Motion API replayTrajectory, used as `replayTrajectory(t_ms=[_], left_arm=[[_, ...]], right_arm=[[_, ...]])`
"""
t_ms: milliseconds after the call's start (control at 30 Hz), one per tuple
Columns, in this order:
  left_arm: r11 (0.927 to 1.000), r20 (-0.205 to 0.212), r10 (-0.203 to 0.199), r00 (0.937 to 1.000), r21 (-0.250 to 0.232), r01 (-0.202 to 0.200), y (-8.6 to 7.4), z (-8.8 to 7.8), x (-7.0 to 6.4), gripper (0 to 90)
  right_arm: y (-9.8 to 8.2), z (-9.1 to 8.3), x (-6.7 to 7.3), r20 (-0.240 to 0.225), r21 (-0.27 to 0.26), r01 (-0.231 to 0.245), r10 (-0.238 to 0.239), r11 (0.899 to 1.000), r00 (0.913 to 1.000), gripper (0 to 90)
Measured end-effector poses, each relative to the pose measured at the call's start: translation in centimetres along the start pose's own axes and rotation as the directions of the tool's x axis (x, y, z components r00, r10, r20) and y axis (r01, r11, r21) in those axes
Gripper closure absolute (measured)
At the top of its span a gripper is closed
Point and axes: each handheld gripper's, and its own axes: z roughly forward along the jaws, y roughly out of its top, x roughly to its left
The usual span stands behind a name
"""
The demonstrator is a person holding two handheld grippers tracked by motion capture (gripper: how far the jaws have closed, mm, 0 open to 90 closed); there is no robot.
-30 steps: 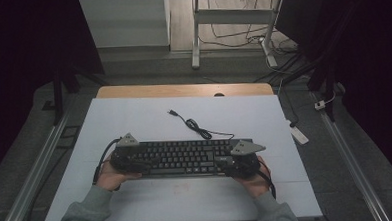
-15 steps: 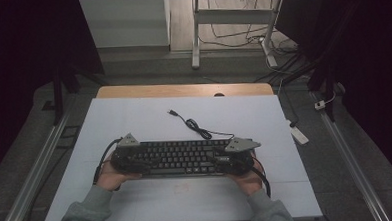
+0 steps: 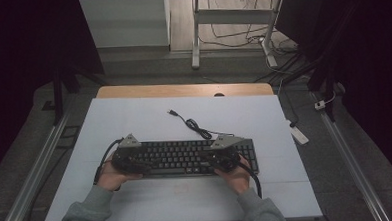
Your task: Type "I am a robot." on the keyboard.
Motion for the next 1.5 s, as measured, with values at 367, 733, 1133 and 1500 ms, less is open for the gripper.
replayTrajectory(t_ms=[367,733,1133,1500], left_arm=[[1.0,0.003,0.004,1.0,0.006,-0.004,-0.1,0.2,0.0,22.8],[0.9999,0.005,0.008,1.0,0.007,-0.008,-0.1,0.2,0.0,22.7],[1.0,0.003,0.005,1.0,0.007,-0.005,-0.2,0.2,0.1,22.8],[1.0,0.001,0.005,1.0,0.006,-0.005,-0.2,0.1,0.2,22.8]], right_arm=[[1.0,3.8,0.2,-0.013,0.049,0.01,-0.01,0.999,0.9999,89.5],[1.6,5.5,-0.2,0.003,0.075,0.0,0.0,0.997,1.0,89.5],[1.6,6.3,-0.5,-0.001,0.088,-0.008,0.008,0.996,1.0,89.3],[1.9,6.9,-0.4,-0.007,0.115,-0.004,0.005,0.993,1.0,89.6]])
